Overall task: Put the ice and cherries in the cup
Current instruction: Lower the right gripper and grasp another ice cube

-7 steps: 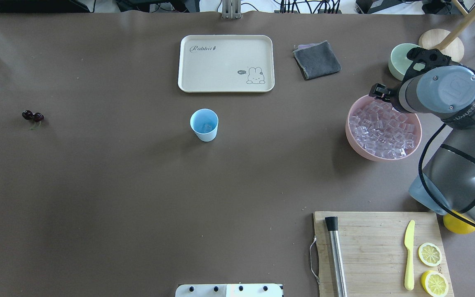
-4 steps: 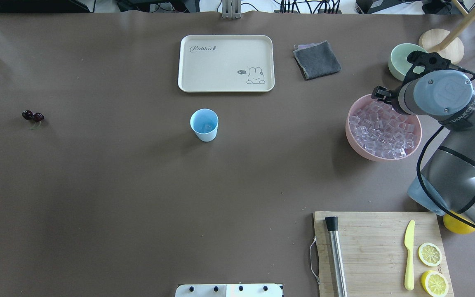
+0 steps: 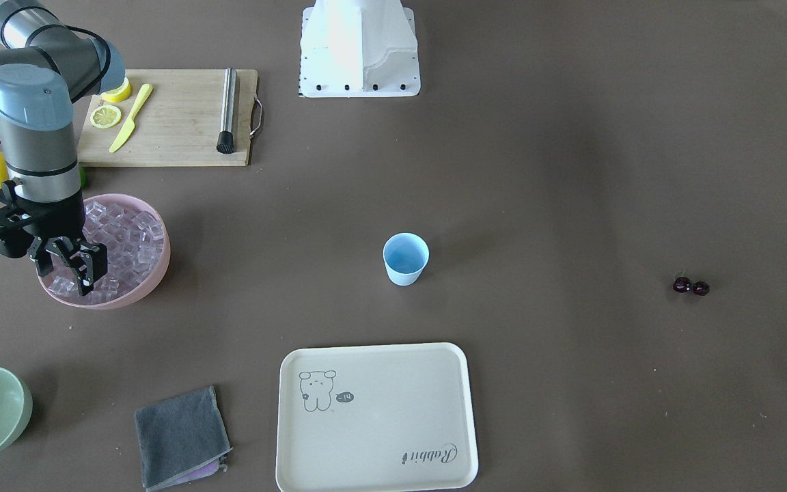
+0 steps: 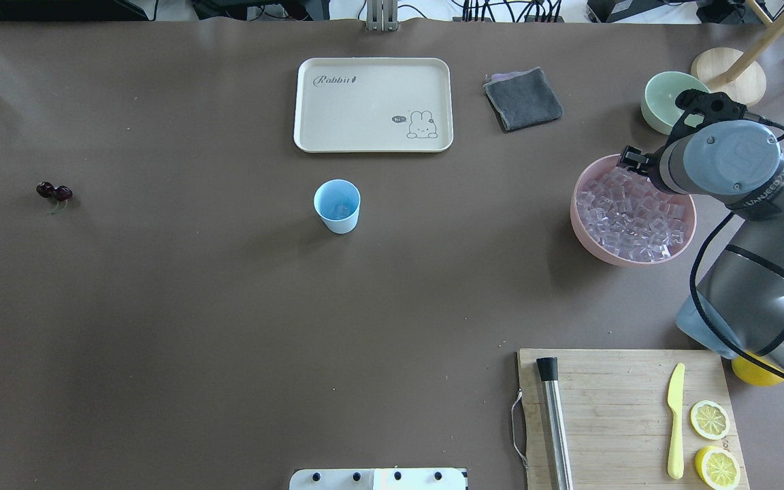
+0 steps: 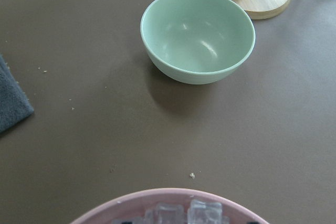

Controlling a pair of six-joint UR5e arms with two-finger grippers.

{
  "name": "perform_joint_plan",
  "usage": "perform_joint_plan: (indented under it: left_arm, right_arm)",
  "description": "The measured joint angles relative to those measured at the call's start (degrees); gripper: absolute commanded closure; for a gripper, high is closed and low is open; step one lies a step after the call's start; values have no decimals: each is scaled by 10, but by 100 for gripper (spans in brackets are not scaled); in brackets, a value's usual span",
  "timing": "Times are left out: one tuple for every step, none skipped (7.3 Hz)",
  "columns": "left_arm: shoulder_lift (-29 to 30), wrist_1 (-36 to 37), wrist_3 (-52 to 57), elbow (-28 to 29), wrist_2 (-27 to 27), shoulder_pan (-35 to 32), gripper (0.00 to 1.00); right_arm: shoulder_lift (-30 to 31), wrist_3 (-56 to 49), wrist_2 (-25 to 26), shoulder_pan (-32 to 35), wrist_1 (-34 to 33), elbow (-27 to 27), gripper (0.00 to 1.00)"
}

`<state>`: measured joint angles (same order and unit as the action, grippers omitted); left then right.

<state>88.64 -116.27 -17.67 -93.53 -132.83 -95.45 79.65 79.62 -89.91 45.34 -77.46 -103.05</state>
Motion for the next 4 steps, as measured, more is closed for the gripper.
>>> perform_joint_plan:
  left_arm:
    - [0,0,0,0,0,0,2]
    - [0,-2,0,0,0,1,2]
    - [0,-3,0,1,0,2,2]
    - [0,-4,-1,1,0,3,2]
  right_arm:
    - [3,1,0,0,0,0,22]
    - [6,1,0,0,0,-1,28]
    - [8,2,0,0,0,-2,33]
    - [9,2,0,0,0,-2,43]
